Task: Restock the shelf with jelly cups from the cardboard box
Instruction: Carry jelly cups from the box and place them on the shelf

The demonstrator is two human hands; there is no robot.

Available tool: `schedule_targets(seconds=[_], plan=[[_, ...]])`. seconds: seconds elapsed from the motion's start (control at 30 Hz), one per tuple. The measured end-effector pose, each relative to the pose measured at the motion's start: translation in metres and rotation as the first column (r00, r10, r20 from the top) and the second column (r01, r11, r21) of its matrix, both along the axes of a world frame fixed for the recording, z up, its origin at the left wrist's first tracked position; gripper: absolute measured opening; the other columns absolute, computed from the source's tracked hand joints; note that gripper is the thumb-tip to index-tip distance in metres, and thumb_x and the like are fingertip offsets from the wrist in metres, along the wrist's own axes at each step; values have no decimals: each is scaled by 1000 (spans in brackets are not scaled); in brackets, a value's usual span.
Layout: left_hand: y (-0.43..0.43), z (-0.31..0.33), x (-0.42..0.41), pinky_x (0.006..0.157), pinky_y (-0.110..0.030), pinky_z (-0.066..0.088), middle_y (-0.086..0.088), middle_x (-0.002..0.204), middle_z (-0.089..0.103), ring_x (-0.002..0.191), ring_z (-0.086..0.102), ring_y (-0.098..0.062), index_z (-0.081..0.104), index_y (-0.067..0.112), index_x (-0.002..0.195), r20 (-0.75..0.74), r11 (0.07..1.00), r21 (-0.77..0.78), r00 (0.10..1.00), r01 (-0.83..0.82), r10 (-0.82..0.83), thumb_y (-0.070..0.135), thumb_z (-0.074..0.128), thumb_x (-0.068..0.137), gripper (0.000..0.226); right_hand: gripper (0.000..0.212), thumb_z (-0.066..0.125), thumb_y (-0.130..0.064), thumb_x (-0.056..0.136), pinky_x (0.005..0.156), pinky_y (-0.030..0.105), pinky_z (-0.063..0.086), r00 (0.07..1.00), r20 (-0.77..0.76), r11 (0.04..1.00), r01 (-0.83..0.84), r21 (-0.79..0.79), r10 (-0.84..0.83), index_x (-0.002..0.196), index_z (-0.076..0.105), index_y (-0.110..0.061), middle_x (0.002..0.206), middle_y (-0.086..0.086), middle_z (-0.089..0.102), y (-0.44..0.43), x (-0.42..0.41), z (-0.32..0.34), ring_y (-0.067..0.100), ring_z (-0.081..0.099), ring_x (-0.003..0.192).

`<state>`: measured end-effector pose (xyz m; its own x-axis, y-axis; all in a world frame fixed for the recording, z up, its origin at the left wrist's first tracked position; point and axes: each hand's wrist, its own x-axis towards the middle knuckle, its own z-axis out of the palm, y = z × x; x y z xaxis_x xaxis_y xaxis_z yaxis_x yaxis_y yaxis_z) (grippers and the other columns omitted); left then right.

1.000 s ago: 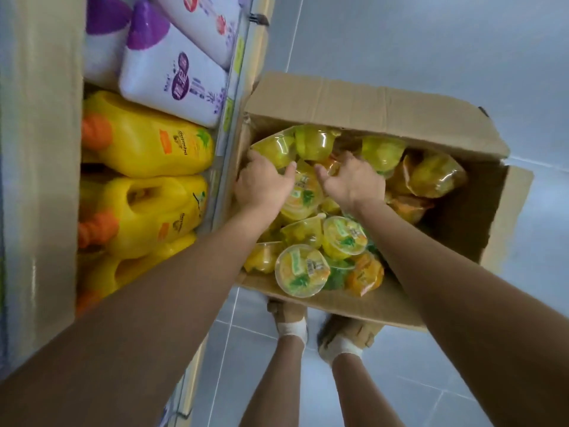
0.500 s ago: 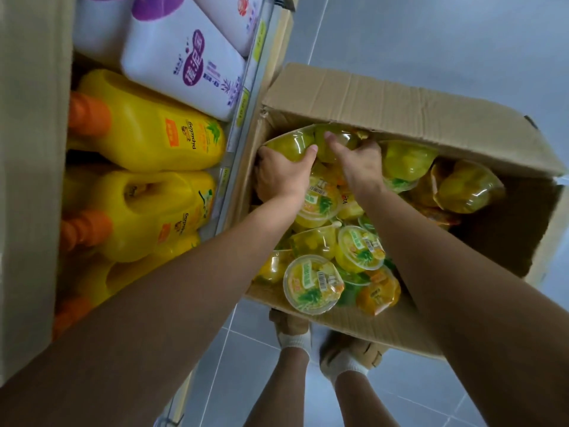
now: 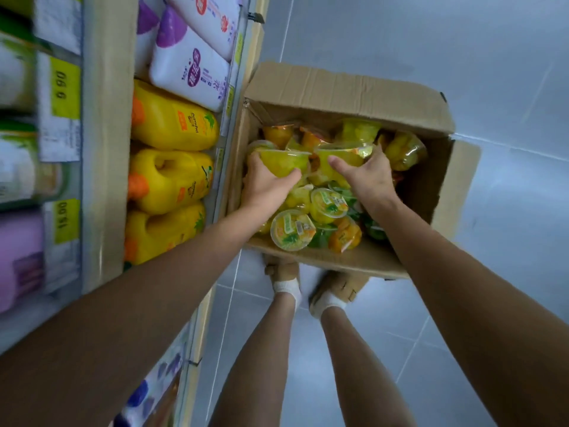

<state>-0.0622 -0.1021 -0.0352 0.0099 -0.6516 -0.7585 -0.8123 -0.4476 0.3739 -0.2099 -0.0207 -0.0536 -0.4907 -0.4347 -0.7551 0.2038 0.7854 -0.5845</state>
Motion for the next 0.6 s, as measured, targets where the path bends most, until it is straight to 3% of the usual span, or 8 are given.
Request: schedule_targets(seconds=[0.07, 0.17, 0.23, 0.3, 0.4, 0.6], plan=[[9, 32, -5, 90, -25, 38, -4, 133, 52, 119, 51, -24, 33, 17, 142, -26, 998, 48, 999, 37, -36, 39, 71, 80, 76, 54, 81, -32, 74, 88, 25, 51, 1000, 6, 999, 21, -43, -21, 118, 56, -12, 107, -3, 67, 15, -5, 32, 10, 64, 99], [23, 80, -15, 93, -29, 43, -2, 130, 55, 115, 55, -22, 36, 18, 139, -83, 992, 86, 993, 93, -85, 44, 74, 72, 81, 53, 81, -34, 74, 85, 22, 52, 999, -2, 997, 37, -61, -37, 117, 59, -12, 104, -5, 69, 38, -15, 81, 6, 65, 95], [29, 115, -26, 92, -30, 44, -1, 126, 56, 110, 56, -20, 39, 17, 136, -102, 985, 90, 985, 149, -139, 48, 73, 69, 81, 52, 81, -38, 74, 85, 25, 53, 998, -15, 997, 62, -50, -63, 115, 60, -13, 103, -5, 69, 53, -22, 116, 7, 65, 94], [36, 148, -37, 85, -27, 42, 1, 117, 59, 105, 57, -20, 42, 16, 130, -117, 979, 75, 976, 191, -182, 41, 73, 77, 66, 51, 81, -41, 73, 86, 30, 54, 993, -27, 993, 115, -34, -116, 111, 61, -14, 100, -5, 69, 71, -28, 150, 8, 66, 92], [45, 198, -55, 87, -28, 41, -1, 117, 58, 108, 57, -23, 42, 15, 130, -136, 962, 49, 956, 268, -260, 38, 72, 80, 63, 50, 81, -43, 71, 87, 35, 55, 975, -45, 976, 215, -43, -217, 108, 61, -15, 94, -8, 68, 96, -35, 201, 7, 66, 89], [73, 295, -84, 71, -16, 32, 4, 106, 49, 96, 49, -14, 35, 15, 134, -184, 853, 2, 839, 521, -512, 32, 70, 85, 63, 41, 81, -38, 73, 79, 29, 54, 899, -130, 909, 411, -76, -417, 102, 58, -20, 88, -13, 64, 159, -38, 299, 7, 64, 84]])
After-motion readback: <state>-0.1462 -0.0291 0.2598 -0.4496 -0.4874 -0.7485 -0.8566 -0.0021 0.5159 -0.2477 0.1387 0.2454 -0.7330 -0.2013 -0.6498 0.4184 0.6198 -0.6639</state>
